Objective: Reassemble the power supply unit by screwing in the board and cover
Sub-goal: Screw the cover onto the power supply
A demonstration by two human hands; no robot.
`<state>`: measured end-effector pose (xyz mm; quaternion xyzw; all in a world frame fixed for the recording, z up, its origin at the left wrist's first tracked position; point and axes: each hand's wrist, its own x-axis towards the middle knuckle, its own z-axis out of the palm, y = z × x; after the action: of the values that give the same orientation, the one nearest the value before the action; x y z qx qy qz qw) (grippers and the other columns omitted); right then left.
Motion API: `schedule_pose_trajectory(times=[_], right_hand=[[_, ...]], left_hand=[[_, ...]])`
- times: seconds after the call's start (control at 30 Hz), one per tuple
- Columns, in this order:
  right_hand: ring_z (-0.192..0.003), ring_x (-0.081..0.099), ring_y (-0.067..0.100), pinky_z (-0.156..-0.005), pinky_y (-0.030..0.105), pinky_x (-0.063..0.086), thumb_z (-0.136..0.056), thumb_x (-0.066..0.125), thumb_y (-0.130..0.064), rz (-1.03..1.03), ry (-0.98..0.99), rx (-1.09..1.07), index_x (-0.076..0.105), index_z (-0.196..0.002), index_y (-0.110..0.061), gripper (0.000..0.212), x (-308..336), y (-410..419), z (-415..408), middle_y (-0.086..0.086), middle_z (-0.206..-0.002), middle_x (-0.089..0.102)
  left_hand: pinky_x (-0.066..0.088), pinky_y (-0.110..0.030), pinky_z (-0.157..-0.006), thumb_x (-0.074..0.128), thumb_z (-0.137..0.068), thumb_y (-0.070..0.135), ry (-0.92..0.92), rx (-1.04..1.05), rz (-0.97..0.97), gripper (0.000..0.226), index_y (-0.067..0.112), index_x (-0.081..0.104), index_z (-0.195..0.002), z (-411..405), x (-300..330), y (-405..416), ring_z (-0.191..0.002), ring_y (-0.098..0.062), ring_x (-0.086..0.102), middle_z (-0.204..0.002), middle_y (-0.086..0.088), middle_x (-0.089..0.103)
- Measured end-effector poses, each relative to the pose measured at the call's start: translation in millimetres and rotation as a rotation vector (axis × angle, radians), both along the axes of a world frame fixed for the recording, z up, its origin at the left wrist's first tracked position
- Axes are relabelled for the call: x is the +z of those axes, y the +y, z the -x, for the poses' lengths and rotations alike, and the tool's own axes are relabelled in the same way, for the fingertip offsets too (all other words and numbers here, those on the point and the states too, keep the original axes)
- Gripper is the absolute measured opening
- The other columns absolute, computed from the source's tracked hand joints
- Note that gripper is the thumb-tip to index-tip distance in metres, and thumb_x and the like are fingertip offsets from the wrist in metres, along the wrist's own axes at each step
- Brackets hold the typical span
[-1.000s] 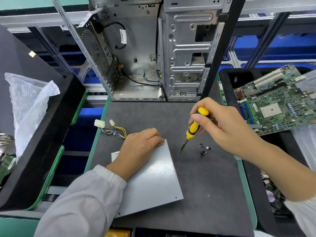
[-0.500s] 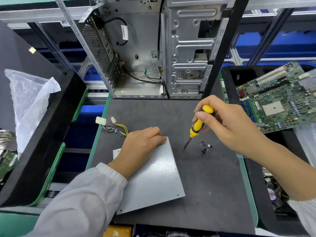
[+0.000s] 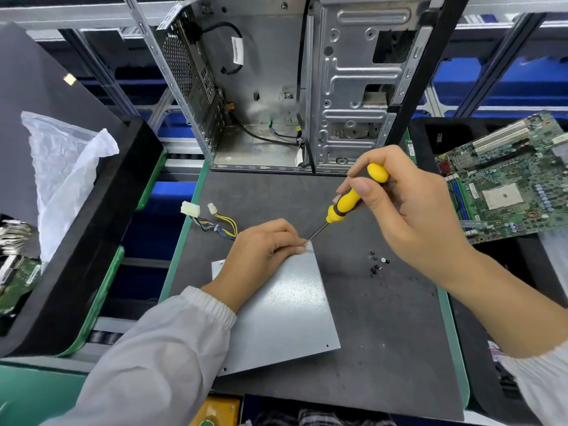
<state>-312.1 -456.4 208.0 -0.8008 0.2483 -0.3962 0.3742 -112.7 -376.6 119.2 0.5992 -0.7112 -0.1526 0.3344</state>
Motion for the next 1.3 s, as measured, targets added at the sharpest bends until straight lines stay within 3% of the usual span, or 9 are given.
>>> schedule_pose_trajectory(times=[0.53, 0.73, 0.83, 0.93, 1.07, 1.17, 1.3], right_hand=[[-0.081, 0.069, 0.016, -0.071, 0.034, 0.057, -0.097, 0.048, -0.024, -0.046, 0.006, -0.011, 0.053, -0.101, -0.002, 0.023, -7, 1, -1, 0.012, -0.083, 0.066], [-0.083, 0.068, 0.022, -0.065, 0.045, 0.055, -0.097, 0.050, -0.026, -0.025, 0.025, -0.035, 0.053, -0.103, -0.004, 0.023, -12, 5, 4, 0.011, -0.086, 0.066], [-0.081, 0.067, 0.026, -0.064, 0.040, 0.053, -0.097, 0.050, -0.027, 0.047, 0.059, -0.057, 0.054, -0.104, -0.007, 0.022, -13, 6, 4, 0.012, -0.088, 0.066], [-0.077, 0.064, 0.023, -0.062, 0.020, 0.048, -0.097, 0.049, -0.030, 0.138, 0.103, -0.056, 0.054, -0.103, -0.006, 0.025, -10, 8, 2, 0.011, -0.087, 0.065], [-0.070, 0.058, 0.018, -0.061, 0.026, 0.046, -0.097, 0.049, -0.032, 0.175, 0.191, -0.052, 0.056, -0.101, -0.004, 0.030, -4, 11, -5, 0.003, -0.081, 0.061], [-0.066, 0.048, 0.010, -0.059, 0.022, 0.042, -0.094, 0.048, -0.034, 0.210, 0.269, -0.038, 0.056, -0.099, -0.003, 0.032, 6, 11, -14, -0.009, -0.075, 0.049], [-0.062, 0.044, -0.002, -0.059, 0.015, 0.033, -0.093, 0.048, -0.034, 0.237, 0.340, -0.006, 0.055, -0.099, -0.002, 0.033, 16, 7, -22, -0.003, -0.078, 0.052]], left_hand=[[0.057, -0.039, -0.063, 0.067, -0.086, 0.017, -0.105, -0.060, 0.037, 0.016, 0.005, 0.078, -0.089, 0, 5, 1, -0.074, -0.023, 0.070, -0.085, -0.005, 0.071], [0.058, -0.038, -0.066, 0.069, -0.086, 0.014, -0.126, -0.117, 0.025, 0.016, 0.001, 0.077, -0.090, -4, 8, -2, -0.075, -0.025, 0.070, -0.086, -0.007, 0.072], [0.057, -0.038, -0.069, 0.070, -0.086, 0.014, -0.112, -0.124, 0.016, 0.015, 0.001, 0.077, -0.090, -6, 6, -4, -0.077, -0.025, 0.070, -0.087, -0.008, 0.071], [0.056, -0.037, -0.072, 0.071, -0.085, 0.015, -0.075, -0.123, -0.009, 0.015, 0.002, 0.077, -0.089, -7, 5, -5, -0.077, -0.024, 0.069, -0.088, -0.006, 0.071], [0.053, -0.033, -0.075, 0.077, -0.082, 0.014, 0.097, -0.095, -0.139, 0.013, 0.004, 0.077, -0.090, -12, 4, -7, -0.079, -0.017, 0.066, -0.090, -0.002, 0.071], [0.052, -0.025, -0.081, 0.078, -0.080, 0.011, 0.227, -0.084, -0.237, 0.015, 0.006, 0.077, -0.095, -14, 6, -7, -0.084, -0.014, 0.066, -0.093, -0.004, 0.071], [0.051, -0.025, -0.082, 0.079, -0.080, 0.011, 0.243, -0.039, -0.251, 0.019, 0.004, 0.077, -0.098, -12, 7, -6, -0.085, -0.013, 0.066, -0.092, -0.005, 0.073]])
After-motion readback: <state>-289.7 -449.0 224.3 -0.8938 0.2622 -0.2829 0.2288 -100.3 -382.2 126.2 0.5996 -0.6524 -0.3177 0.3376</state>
